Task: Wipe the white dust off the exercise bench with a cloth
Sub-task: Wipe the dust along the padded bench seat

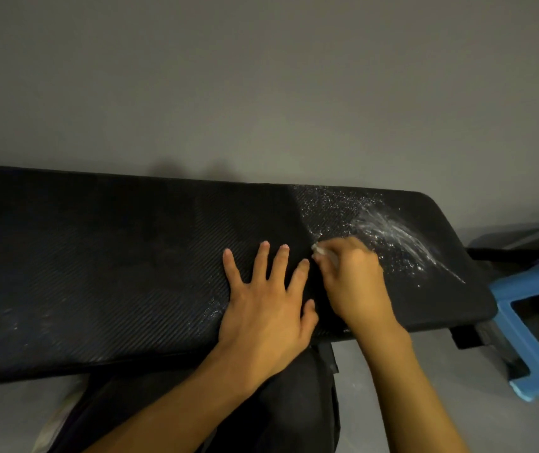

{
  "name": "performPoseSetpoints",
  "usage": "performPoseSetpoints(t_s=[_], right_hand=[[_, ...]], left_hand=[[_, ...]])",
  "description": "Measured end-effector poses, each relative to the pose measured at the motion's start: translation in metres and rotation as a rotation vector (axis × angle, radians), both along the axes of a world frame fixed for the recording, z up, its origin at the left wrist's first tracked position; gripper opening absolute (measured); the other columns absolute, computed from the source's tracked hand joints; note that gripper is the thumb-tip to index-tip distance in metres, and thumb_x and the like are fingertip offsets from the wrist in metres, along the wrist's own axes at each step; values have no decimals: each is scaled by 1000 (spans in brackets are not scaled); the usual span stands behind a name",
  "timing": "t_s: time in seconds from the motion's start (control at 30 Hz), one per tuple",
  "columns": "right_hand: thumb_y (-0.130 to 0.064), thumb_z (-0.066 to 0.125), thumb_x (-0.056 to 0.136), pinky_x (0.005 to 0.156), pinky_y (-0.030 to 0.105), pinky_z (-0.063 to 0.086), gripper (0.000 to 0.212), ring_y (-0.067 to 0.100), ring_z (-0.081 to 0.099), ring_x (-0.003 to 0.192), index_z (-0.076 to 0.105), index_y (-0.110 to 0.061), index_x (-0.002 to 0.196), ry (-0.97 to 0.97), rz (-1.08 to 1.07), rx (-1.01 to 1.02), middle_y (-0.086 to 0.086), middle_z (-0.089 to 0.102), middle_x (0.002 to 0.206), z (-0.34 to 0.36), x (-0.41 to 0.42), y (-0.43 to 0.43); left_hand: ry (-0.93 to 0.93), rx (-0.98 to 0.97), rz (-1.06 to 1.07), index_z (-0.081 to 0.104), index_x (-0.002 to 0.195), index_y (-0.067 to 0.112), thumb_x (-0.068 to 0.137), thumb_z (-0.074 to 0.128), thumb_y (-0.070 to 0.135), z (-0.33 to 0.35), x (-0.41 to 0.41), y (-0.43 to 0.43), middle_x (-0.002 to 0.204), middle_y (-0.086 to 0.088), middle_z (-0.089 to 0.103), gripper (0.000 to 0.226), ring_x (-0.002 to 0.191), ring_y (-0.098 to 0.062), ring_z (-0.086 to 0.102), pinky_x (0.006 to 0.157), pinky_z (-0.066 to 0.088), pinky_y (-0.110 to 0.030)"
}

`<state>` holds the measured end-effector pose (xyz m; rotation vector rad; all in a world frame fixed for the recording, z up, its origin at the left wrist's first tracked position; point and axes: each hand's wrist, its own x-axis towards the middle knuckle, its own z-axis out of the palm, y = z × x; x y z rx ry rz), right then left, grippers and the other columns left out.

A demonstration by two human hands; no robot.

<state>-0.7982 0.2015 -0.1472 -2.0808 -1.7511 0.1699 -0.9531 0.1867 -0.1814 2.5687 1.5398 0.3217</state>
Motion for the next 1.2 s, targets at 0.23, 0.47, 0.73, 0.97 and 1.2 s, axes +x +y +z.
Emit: performPoseSetpoints(t_s=[0.23,0.47,0.73,0.97,1.2], right_hand=[[-26,57,100,79,50,55,24,36,65,93,68,-13,117,-59,-101,1,11,61,114,2,4,25],[-29,58,99,78,48,56,21,27,66,92,69,-21,116,-1,17,-7,1,61,111,1,-5,-8],[-23,59,99,79,51,55,24,38,64,96,67,-14,119,-111,-4,-79,12,59,113,8,-3,42],[-27,59,99,78,47,55,24,35,65,97,68,-18,119,-100,-67,-38,10,62,115,4,4,23],[-23,62,97,84,45,55,20,27,65,100,70,-19,116,-17,57,-71,6,63,114,6,-7,44]], left_hand=[[8,6,6,46,151,21,96,34,53,1,0,-1,159,-17,41,65,150,-42,31,112,14,-81],[0,19,2,49,150,19,94,39,52,0,0,0,157,-18,44,65,149,-42,34,112,15,-81],[0,6,4,48,150,19,95,35,53,-1,0,0,157,-18,44,66,149,-42,33,112,14,-81],[-5,11,4,48,150,20,94,36,53,1,0,-2,157,-17,44,66,149,-42,33,112,14,-81],[-10,-2,4,49,150,20,94,34,53,1,-1,-1,157,-16,45,66,149,-41,33,113,13,-80]])
